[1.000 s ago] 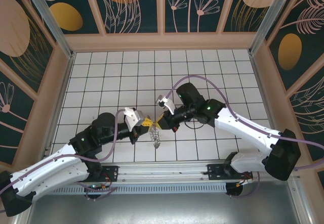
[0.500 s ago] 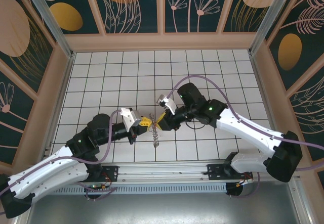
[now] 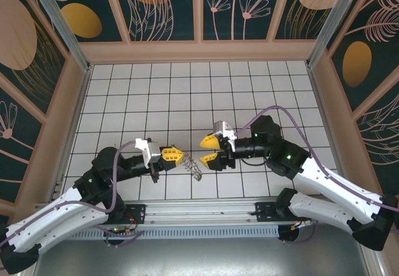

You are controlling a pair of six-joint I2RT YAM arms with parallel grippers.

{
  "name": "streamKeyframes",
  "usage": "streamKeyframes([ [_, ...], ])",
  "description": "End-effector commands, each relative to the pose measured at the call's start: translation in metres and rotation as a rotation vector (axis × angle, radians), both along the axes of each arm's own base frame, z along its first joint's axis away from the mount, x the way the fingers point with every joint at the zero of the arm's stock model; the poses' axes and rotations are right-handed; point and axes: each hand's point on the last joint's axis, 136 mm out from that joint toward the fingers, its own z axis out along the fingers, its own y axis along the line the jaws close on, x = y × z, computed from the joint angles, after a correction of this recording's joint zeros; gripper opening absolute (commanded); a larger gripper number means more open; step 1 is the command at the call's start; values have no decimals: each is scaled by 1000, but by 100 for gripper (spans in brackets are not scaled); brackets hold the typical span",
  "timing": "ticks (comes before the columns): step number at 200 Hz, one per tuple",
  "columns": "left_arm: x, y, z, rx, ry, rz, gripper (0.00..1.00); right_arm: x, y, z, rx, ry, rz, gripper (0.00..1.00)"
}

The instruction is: Put the keys on the keyring

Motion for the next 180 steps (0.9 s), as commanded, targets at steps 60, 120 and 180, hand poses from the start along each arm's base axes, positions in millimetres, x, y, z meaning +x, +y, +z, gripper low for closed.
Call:
streamKeyframes([
  [60,-17,0,28,-95,-56,-93,0,-18,18,34,163,-157,181,40],
  [120,-17,-3,26,-92,-60,-99,0,-24,26,26,159,-123,232,31],
  [180,-16,-3,26,-103,-62,-93,0,-21,36,14,114,-93,241,24],
])
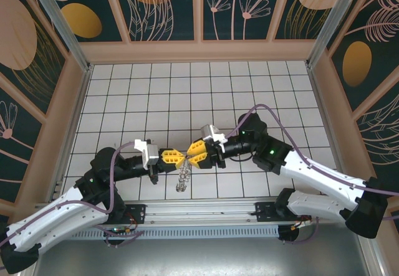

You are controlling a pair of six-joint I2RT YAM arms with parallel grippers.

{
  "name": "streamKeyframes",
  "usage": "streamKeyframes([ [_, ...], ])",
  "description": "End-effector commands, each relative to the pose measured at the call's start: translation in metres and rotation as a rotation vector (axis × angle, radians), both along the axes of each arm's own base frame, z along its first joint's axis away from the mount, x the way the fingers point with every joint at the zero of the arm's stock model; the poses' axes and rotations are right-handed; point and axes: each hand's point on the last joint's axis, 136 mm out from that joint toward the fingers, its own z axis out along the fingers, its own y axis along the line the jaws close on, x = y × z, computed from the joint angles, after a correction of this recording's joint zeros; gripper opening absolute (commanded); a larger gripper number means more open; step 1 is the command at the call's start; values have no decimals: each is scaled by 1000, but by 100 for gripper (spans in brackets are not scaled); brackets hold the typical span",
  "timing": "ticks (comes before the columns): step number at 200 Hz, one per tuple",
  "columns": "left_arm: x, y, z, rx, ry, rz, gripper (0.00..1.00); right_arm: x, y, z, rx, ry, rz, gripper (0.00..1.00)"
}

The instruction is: Put the keys on the keyring

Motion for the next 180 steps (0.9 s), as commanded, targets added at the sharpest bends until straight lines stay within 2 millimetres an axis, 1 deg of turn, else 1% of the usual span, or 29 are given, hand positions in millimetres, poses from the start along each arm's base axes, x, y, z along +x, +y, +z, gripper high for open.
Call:
streamKeyframes([
  [1,-5,2,19,-69,-49,-18,0,-6,3,13,33,-28,36,24],
  [35,-2,0,14,-51,-40,-11,0,-6,4,10,30,-29,36,20],
  [52,-1,-1,13,-50,-40,-8,0,-7,4,8,25,-24,36,13],
  [75,-1,-1,14,-53,-40,-5,0,-5,5,6,18,-29,23,0],
  [103,3,-1,14,-38,-31,14,0,1,4,6,5,-47,-16,0],
  [115,11,0,11,-19,-15,60,0,6,4,5,-16,-58,-50,0],
  [126,23,1,5,22,10,122,0,13,4,3,-53,-68,-88,0],
  [140,38,2,-8,103,49,199,10,21,4,-1,-117,-84,-130,0],
  [152,44,1,-18,168,75,225,16,24,5,-5,-171,-100,-152,0],
  [164,48,-1,-25,215,96,236,17,25,5,-8,-213,-113,-162,0],
  [180,49,-4,-30,260,113,228,16,27,6,-12,-270,-126,-177,0],
])
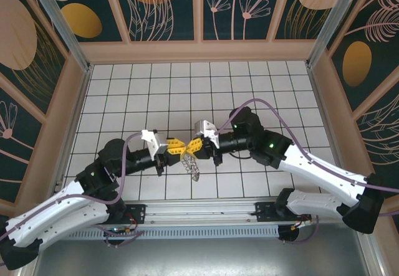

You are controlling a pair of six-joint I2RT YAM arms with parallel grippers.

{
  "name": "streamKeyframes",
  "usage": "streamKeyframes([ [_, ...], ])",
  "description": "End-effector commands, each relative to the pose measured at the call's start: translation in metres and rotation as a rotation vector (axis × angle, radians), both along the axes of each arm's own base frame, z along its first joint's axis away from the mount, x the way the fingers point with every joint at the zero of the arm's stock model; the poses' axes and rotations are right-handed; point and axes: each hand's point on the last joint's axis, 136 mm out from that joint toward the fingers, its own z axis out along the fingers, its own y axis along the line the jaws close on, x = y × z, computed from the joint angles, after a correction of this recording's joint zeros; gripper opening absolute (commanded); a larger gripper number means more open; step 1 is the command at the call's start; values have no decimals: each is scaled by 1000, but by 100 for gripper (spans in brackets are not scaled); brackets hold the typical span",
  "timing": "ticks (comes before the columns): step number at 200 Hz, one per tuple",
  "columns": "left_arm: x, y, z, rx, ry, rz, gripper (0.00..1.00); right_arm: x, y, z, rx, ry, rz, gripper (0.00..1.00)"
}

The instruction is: Put the keys on the keyring

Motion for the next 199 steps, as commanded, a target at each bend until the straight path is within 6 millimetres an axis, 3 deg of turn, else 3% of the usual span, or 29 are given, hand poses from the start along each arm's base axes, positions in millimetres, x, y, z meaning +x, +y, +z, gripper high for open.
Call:
streamKeyframes([
  [1,9,0,-16,109,40,43,15,-1,1,0,-88,-61,-14,0],
  [30,11,-5,-30,201,86,27,0,0,2,-17,-216,-73,-37,0],
  [59,3,-11,-36,205,120,-31,0,-7,2,-22,-259,-71,-22,0],
  [120,-24,5,21,-177,18,-102,0,-20,-6,3,-116,-60,-14,0],
  [153,-26,11,35,-286,-39,-97,0,-28,-5,11,-58,-38,21,7],
  [199,-41,13,48,-377,-82,-177,0,-29,-4,12,-29,-35,22,7],
])
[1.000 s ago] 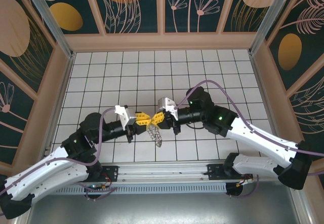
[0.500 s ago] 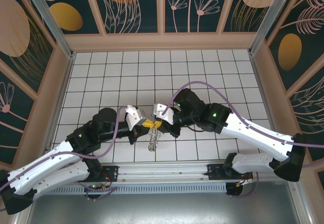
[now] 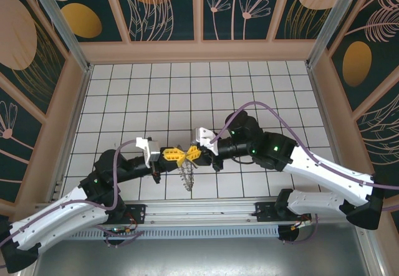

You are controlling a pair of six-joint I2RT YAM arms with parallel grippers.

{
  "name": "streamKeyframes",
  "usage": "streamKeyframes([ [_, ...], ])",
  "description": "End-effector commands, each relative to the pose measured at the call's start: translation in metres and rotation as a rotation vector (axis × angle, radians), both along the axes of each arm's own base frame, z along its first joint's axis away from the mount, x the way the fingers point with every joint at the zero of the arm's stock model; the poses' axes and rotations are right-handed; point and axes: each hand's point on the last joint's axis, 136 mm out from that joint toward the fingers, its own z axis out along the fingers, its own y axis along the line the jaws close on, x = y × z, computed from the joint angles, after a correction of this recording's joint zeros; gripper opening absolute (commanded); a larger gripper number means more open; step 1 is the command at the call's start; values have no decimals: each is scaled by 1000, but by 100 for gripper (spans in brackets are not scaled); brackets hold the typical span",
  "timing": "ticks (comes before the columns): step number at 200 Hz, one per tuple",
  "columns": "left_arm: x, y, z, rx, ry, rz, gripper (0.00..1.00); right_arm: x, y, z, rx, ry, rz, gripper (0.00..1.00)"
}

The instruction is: Put the keys on the keyring

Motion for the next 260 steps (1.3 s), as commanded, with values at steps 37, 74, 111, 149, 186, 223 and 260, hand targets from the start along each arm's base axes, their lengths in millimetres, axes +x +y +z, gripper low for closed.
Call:
streamKeyframes([
  [37,-8,4,39,-128,-64,-36,0,1,-3,8,51,-19,-17,0],
  [74,19,-5,7,144,5,77,7,11,-4,-1,-47,-47,-51,0],
  [111,20,-11,-18,335,43,51,13,12,5,-9,-144,-50,-3,0],
  [149,14,-10,-22,359,41,13,0,10,11,-14,-216,-45,39,0],
  [186,9,-5,-12,242,9,23,0,6,12,-4,-156,-34,41,0],
  [223,-5,4,20,-11,-45,-10,0,2,11,-7,-111,2,29,4],
  [260,-17,11,45,-159,-106,-50,0,-4,9,-2,-57,19,43,12],
])
